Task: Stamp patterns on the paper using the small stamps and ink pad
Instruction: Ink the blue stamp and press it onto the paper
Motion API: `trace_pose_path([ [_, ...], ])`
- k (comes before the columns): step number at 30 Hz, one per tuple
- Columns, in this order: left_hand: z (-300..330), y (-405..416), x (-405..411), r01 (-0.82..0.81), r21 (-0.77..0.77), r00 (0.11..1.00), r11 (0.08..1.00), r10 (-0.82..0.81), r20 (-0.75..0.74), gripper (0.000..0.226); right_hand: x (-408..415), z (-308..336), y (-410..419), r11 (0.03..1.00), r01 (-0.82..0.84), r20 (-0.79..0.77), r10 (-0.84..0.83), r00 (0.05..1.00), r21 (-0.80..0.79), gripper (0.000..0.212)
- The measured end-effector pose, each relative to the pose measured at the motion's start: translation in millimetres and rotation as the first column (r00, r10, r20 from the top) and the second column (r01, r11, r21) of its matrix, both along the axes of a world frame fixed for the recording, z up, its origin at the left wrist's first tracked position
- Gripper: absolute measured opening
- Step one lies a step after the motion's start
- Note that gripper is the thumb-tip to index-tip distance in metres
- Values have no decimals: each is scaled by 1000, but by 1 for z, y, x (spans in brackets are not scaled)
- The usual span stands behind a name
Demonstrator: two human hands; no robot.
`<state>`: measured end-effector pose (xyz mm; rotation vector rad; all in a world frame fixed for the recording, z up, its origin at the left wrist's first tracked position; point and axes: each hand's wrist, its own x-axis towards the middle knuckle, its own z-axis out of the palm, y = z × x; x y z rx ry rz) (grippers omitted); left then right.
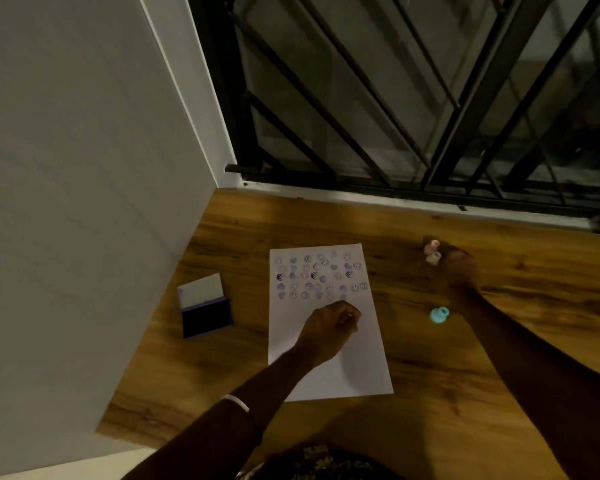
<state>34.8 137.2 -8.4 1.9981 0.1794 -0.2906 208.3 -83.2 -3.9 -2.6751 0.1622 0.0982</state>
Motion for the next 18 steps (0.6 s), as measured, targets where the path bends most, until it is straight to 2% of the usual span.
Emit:
trace_pose_path([
  [2, 0, 1, 2, -17, -27, 1000, 999, 17, -25, 14, -14, 15, 3, 999, 10, -4, -10, 1000, 43, 36],
  [4, 1, 0, 3, -83, -136, 995, 987, 74, -65, 15, -24, 24, 2, 998, -43, 18, 42, 999, 43, 40],
  [6, 5, 0, 5, -156, -229, 985, 961, 134, -106, 15, -34, 28, -3, 997, -77, -17, 77, 997, -1, 46],
  [9, 7, 3, 6, -206, -274, 971, 939, 162, -175, 14, -54, 29, -7, 997, -52, -108, 47, 993, -51, 63],
  [11, 7, 5, 5, -235, -312, 960, 921, 170, -222, 16, -69, 27, -9, 988, -106, -145, 88, 985, -117, 64],
  [13, 8, 7, 4, -257, -348, 953, 902, 177, -246, 16, -82, 24, -11, 981, -148, -183, 124, 975, -126, 55],
  [16, 16, 10, 4, -336, -396, 917, 855, 201, -344, 17, -102, 22, -6, 967, -200, -202, 168, 965, -155, 29],
  [18, 21, 14, 3, -414, -451, 873, 791, 205, -443, 13, -113, 26, 7, 979, -186, -152, 172, 973, -82, 26],
])
